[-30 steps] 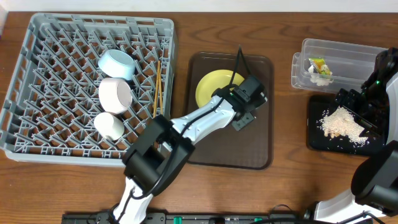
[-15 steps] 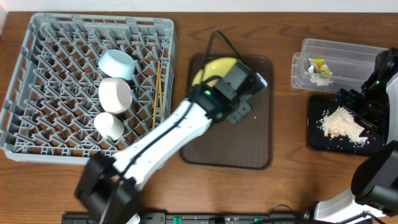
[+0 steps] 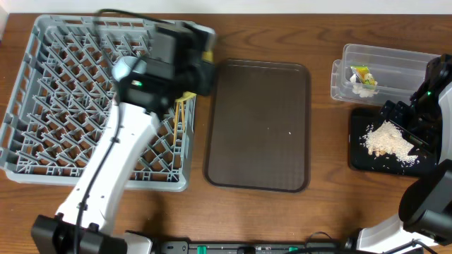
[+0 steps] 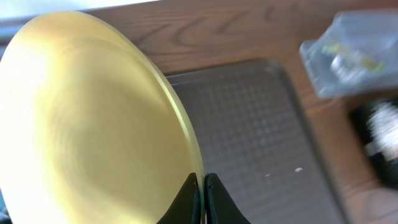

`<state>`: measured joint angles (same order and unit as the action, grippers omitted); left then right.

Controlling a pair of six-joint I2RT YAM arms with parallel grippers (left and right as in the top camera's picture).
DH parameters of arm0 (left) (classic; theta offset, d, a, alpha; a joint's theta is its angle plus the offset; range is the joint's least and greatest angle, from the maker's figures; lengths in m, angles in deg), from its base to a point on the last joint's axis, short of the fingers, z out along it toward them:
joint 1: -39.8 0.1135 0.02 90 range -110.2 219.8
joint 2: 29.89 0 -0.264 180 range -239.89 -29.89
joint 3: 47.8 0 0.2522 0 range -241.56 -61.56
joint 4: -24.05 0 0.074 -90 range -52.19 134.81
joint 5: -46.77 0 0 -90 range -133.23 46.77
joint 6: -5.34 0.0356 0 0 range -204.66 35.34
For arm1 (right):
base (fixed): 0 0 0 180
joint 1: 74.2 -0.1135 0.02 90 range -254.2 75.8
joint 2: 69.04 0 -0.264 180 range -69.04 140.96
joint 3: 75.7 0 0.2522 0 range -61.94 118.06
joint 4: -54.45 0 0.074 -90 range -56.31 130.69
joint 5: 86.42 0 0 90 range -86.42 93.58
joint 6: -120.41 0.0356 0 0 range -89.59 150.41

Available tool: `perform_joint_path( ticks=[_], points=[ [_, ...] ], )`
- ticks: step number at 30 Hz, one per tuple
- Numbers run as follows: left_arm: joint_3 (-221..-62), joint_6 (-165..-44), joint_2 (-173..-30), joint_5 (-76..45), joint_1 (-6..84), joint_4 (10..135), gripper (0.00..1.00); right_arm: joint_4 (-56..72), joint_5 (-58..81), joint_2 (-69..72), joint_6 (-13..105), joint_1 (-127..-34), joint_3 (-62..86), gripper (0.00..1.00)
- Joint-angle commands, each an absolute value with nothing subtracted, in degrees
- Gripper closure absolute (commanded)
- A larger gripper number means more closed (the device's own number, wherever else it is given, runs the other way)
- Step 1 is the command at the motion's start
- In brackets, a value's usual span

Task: Sort waste into correct bins and load items into the dishwasher
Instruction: 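Carry the yellow plate left and stand it upright in the rack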

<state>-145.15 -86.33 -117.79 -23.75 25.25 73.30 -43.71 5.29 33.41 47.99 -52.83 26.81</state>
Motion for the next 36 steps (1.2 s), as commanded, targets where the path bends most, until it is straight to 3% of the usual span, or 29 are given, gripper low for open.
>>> perform_joint_path(
  ticks=[1, 8, 15, 28, 36],
  points=[
    [-145.15, -90.77, -117.24, -3.51, 32.25, 72.31, 0.94, -43.76, 5.53, 32.06, 48.34, -52.79, 26.88, 0.01],
    [-145.15, -92.1, -118.67, 26.35, 44.92, 67.9, 0.94, -43.74, 5.53, 32.06, 48.34, -52.79, 26.88, 0.01],
    [-145.15, -96.43, -122.03, 37.39, 51.15, 67.26, 0.94, -43.76, 5.56, 32.06, 48.34, -52.79, 26.88, 0.01],
    [-145.15, -100.62, -132.85, 41.58, 51.7, 67.48, 0.94, -43.96, 5.56, 32.06, 48.34, -52.79, 26.88, 0.01],
    [-145.15, -100.65, -134.01, 34.17, 51.7, 67.57, 0.94, -43.98, 5.53, 32.06, 48.34, -52.79, 26.88, 0.01]
  ],
)
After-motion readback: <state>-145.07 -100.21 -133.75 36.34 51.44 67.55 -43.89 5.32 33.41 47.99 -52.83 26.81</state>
